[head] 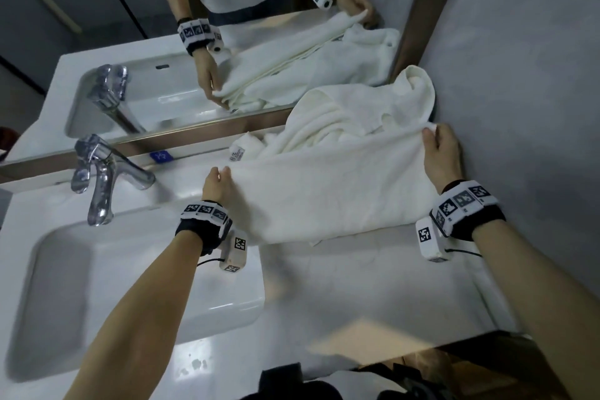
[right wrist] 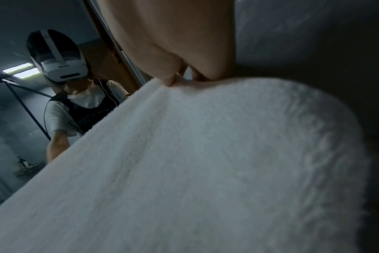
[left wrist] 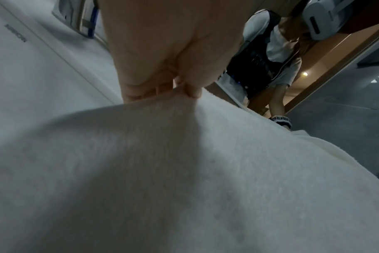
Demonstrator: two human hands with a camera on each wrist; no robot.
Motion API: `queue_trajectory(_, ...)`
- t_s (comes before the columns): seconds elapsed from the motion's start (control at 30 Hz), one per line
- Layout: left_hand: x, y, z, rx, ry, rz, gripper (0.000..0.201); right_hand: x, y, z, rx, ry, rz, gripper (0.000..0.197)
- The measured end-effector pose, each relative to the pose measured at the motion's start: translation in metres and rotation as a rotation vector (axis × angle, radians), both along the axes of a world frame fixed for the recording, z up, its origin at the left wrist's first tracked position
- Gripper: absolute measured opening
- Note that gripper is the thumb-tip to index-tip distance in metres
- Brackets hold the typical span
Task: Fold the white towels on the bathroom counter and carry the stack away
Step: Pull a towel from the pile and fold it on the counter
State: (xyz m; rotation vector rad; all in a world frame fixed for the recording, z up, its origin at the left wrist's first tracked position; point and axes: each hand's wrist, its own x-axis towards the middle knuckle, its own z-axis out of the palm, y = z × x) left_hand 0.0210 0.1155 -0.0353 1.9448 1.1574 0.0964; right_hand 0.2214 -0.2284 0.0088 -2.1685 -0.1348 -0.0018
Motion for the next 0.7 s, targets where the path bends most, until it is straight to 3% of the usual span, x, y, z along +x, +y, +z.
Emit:
queue_trajectory(0.07, 0.001, 0.002, -0.004, -0.093, 0.019, 0.004, 0.021, 0.001, 0.000, -0.002, 0.052, 0.059, 0.003, 0.026)
queue_trajectory(0.17, 0.000, 0.006, -0.001, -0.268, 0.000, 0.082, 0.054, -0.001, -0.002, -0.003, 0.149, 0.182, 0.023, 0.033)
queue_trajectory(0.23, -0.002, 0.009, 0.000, -0.303, -0.080, 0.110, 0.058, -0.003, -0.005, 0.000, 0.192, 0.241, 0.059, 0.039)
queue_trajectory(0.4, -0.018, 0.001, 0.015, -0.298, -0.272, 0.007, 0.016, -0.006, -0.019, 0.007, 0.133, 0.258, 0.133, 0.027)
queue_trajectory(0.53, -0.043, -0.004, 0.033, -0.180, -0.288, -0.089, 0.011, -0.016, -0.039, 0.014, 0.081, 0.273, 0.181, 0.010)
queue_trajectory(0.7, -0.089, -0.021, 0.049, -0.172, -0.306, -0.162, 0.016, -0.042, -0.063, 0.018, 0.037, 0.260, 0.269, 0.017)
